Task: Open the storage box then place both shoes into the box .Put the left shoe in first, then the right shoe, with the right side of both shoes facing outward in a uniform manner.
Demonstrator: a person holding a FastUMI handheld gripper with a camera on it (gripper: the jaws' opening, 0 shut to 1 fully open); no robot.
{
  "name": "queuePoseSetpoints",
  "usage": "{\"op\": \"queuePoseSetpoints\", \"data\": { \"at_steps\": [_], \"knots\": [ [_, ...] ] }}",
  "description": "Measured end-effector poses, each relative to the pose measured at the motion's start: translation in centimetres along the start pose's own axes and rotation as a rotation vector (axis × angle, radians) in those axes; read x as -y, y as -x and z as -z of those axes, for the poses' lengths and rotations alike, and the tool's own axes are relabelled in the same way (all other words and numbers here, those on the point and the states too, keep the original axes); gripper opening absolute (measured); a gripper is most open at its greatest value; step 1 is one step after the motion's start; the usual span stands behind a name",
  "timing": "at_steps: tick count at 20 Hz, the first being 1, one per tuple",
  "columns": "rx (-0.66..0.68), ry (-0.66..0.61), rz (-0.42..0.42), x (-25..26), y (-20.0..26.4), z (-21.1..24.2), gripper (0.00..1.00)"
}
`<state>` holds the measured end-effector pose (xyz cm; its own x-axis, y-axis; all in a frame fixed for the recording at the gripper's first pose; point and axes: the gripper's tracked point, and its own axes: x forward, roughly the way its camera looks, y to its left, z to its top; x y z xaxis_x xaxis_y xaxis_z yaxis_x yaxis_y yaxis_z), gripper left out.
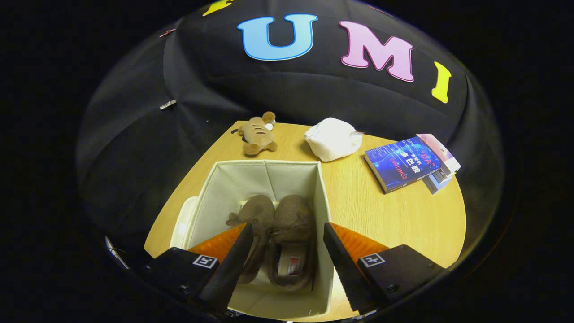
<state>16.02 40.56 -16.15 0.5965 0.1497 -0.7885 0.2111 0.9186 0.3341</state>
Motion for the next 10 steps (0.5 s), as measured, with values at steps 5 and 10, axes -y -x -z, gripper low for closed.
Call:
{"op": "queuePoseSetpoints", "data": {
  "at_steps": [5,10],
  "knots": [
    [0.028,-0.004,-0.007,0.5,0.6,-0.9,0.98],
    [0.133,0.006,-0.020,2.2,2.5,-4.0,0.98]
  ]
}}
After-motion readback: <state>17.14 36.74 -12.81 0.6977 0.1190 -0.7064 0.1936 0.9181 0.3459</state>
